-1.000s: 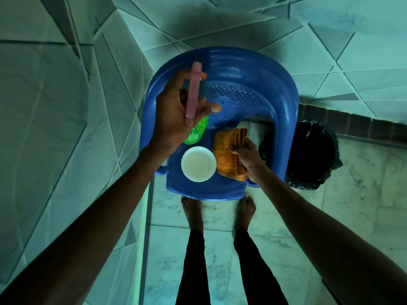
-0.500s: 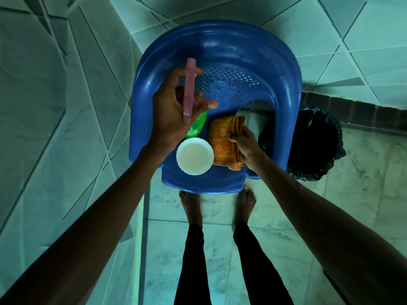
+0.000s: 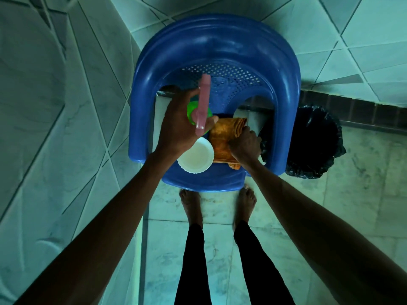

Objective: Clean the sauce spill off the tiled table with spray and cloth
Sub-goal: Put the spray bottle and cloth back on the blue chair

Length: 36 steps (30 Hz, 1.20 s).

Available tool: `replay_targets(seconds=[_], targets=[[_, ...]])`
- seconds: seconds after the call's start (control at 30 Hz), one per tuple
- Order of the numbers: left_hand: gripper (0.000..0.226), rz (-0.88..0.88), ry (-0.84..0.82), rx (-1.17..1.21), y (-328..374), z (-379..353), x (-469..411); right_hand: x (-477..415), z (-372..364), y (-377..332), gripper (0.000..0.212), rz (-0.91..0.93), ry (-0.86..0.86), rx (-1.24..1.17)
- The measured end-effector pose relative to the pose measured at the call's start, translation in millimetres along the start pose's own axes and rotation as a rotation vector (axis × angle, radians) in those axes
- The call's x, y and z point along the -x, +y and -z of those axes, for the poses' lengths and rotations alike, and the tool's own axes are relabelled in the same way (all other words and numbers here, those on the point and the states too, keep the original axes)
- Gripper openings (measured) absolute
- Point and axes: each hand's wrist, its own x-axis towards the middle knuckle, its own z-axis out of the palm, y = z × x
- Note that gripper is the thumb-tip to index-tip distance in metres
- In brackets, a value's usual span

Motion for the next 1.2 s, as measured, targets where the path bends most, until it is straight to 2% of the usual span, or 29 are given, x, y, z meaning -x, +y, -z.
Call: replay_targets(seconds=[0.1,0.2,0.37,0.47,0.7,0.87,0.97,1.03,1.13,1.2], targets=[[0.067,0.093,-0.095,-0.019,-5,-6,9,-3,1,4,0.053,0.013,0.009,-0.031],[0.067,0.077,-0.151,-0.075,-3,-15,14,-6,6,11,0.053,0.042,-0.03,-0.079],[0.049,0.102,-0.114,-0.169,-12,-15,10,-10,9,22,0.049,0.092,-0.063,-0.098],[0.048,0.121,-0.099,-0.208,-21,-12,9,-10,9,24,0.048,0.106,-0.069,-0.103],[0.036,0.148,-0.075,-0.038,-15,-32,20,-10,7,25,0.044,0.126,-0.059,-0.105],[0.048,0.147,-0.054,-0.037,-14,-35,19,-10,8,30,0.046,0.153,-0.063,-0.1],[0.043,0.119,-0.055,-0.038,-8,-26,23,-8,10,31,0.043,0.164,-0.058,-0.101],[0.053,0.087,-0.076,-0.048,-10,-23,25,-6,10,32,0.043,0.172,-0.067,-0.099],[0.078,0.089,-0.135,-0.038,-14,-19,25,-3,12,32,0.036,0.197,-0.071,-0.101],[0.086,0.101,-0.146,-0.025,-13,-16,25,1,15,33,0.031,0.23,-0.075,-0.095]])
